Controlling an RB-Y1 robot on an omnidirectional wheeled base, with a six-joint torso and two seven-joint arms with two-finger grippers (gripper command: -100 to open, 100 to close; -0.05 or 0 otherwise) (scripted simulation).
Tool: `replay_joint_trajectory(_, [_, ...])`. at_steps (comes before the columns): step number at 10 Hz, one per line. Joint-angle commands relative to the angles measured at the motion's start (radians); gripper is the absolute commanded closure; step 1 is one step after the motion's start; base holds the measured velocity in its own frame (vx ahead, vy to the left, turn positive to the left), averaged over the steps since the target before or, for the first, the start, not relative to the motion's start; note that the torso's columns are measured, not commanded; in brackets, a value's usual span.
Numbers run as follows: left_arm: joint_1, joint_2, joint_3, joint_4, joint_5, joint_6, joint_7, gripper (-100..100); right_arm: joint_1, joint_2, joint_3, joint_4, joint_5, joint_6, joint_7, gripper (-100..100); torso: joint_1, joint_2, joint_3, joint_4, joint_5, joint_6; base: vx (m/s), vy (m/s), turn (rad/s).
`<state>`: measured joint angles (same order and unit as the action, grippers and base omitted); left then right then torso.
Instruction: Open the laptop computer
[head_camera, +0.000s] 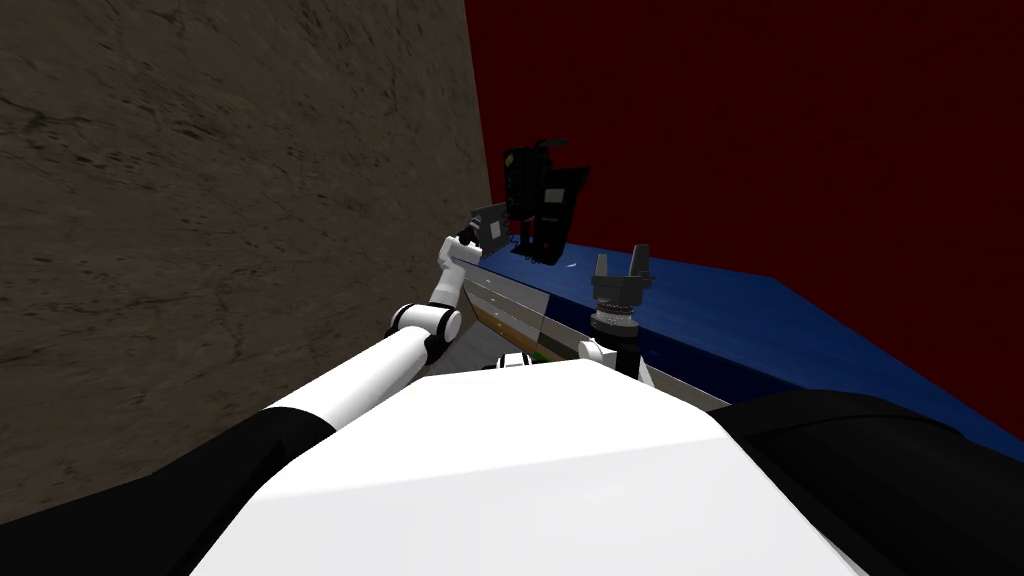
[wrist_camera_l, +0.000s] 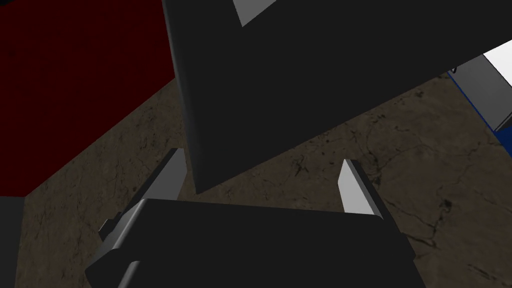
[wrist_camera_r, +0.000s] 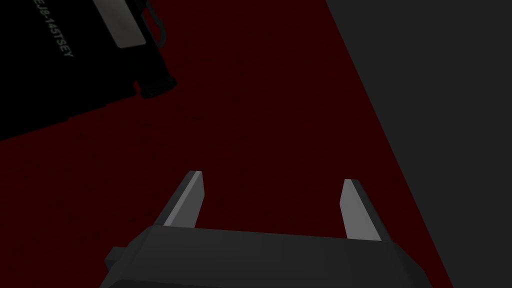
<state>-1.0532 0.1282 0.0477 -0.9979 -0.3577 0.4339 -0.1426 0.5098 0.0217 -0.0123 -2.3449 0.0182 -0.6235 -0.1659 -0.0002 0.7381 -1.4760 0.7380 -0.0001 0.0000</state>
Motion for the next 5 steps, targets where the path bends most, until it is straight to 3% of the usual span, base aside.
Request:
replay_joint_trajectory(1, [-0.059,0.001,0.001,0.049,-0.013,0.032,-0.002,-100,0.000,0.000,0.000,0.000,0.000,0.000,0.000,0,0.000,0.000,0.000,0.000,0.000,0.000,0.013,0.012,0.000])
replay_joint_trajectory(5, [-0.161,0.008,0.003,0.137,-0.036,0.088,-0.006,-100,0.000,0.000,0.000,0.000,0.000,0.000,0.000,0,0.000,0.000,0.000,0.000,0.000,0.000,0.011,0.012,0.002])
